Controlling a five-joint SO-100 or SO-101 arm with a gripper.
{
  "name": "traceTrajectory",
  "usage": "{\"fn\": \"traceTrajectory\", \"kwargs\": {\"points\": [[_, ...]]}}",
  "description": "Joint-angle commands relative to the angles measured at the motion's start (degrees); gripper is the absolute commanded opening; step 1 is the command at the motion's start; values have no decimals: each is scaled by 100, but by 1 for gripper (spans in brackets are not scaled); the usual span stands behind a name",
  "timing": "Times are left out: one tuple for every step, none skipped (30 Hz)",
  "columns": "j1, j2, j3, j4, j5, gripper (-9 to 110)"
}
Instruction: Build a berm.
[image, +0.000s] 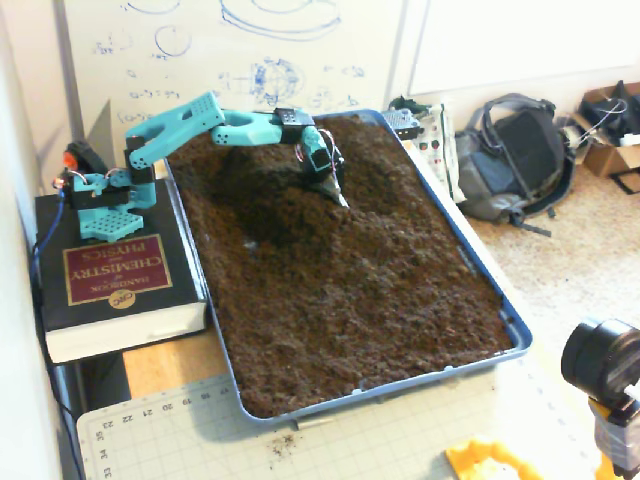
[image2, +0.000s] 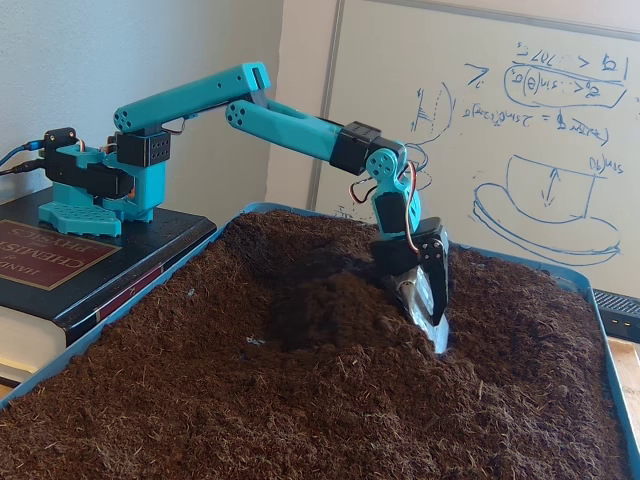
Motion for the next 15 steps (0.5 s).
{"fn": "traceTrajectory", "kwargs": {"points": [[114,70,360,809,290,0],[97,132,369,853,334,0],[79,202,369,888,378,0],[70,272,369,932,439,0],[70,352,369,967,510,0],[62,439,352,1011,589,0],[62,545,334,1037,659,0],[53,659,316,1046,721,0],[53,765,299,1046,782,0],[53,888,290,1046,817,0],[53,993,281,1046,844,0],[53,1090,281,1046,861,0],[53,1195,281,1046,870,0],[53,1274,281,1046,870,0],[53,1345,281,1046,870,0]]}}
